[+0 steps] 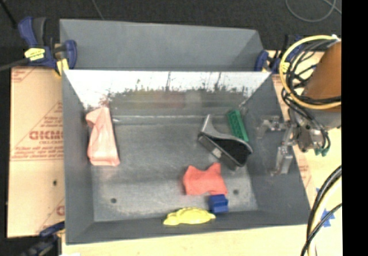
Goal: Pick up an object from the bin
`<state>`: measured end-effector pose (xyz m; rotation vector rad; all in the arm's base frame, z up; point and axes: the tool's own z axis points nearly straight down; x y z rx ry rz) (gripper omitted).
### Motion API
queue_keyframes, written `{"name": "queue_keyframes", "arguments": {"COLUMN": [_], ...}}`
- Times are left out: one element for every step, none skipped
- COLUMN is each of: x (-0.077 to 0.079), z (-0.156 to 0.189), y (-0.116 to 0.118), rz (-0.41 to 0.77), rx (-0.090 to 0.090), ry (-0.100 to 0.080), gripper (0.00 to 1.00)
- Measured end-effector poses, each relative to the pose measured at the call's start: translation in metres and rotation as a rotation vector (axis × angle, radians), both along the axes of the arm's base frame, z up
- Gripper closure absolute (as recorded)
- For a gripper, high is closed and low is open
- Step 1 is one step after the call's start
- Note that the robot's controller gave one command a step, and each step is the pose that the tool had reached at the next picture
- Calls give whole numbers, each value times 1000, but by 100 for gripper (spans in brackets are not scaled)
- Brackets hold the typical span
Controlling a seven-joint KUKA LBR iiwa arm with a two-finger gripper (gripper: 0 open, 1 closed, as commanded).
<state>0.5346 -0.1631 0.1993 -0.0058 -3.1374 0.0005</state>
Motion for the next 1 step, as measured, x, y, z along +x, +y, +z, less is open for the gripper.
{"name": "queue_keyframes", "arguments": {"x": [0], "z": [2], "y": [0], "rz": [1], "rx": [-1], "ry": [-3], "gripper": [0]}}
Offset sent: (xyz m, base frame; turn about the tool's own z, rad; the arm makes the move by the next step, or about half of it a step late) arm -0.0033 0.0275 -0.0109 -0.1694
